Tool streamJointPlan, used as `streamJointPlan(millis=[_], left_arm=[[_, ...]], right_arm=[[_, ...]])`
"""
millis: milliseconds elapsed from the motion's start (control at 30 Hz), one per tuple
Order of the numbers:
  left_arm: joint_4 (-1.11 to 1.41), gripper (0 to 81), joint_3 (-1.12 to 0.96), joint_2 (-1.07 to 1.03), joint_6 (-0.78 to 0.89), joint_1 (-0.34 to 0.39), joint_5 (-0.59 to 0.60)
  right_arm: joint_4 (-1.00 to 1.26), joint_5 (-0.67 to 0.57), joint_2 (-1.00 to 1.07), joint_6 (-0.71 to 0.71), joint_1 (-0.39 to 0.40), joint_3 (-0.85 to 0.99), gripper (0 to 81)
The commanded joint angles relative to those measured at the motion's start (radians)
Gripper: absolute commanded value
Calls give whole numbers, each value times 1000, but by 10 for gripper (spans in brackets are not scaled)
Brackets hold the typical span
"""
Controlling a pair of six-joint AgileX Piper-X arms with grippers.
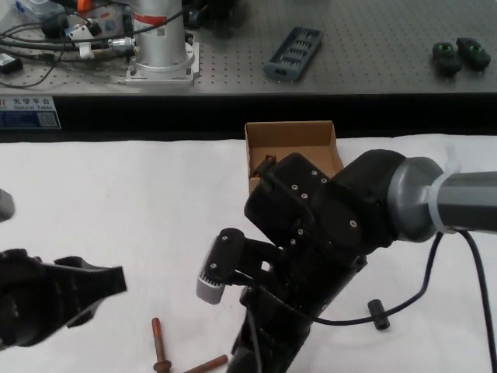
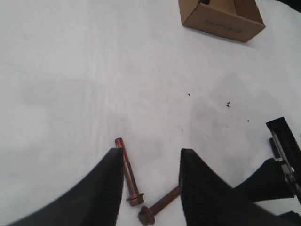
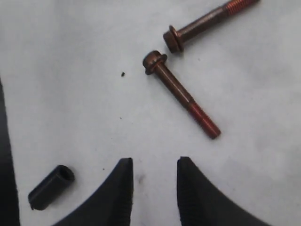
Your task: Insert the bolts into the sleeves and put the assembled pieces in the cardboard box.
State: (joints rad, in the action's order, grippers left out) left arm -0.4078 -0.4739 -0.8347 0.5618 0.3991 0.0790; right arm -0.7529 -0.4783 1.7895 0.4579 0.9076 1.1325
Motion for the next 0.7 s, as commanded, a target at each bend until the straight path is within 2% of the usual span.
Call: streamJointPlan(millis=[0,433,667], left_arm=[[14,294,-3,7,-33,-45,28],[14,294,-3,7,-129,-281,197],[14,294,-3,7,-158,-317,226]], right_arm=[[5,-45,8,15,-3,26,241],[-81,-165,110,93,9,155,241],[-145,-111,115,221,57,158,241]])
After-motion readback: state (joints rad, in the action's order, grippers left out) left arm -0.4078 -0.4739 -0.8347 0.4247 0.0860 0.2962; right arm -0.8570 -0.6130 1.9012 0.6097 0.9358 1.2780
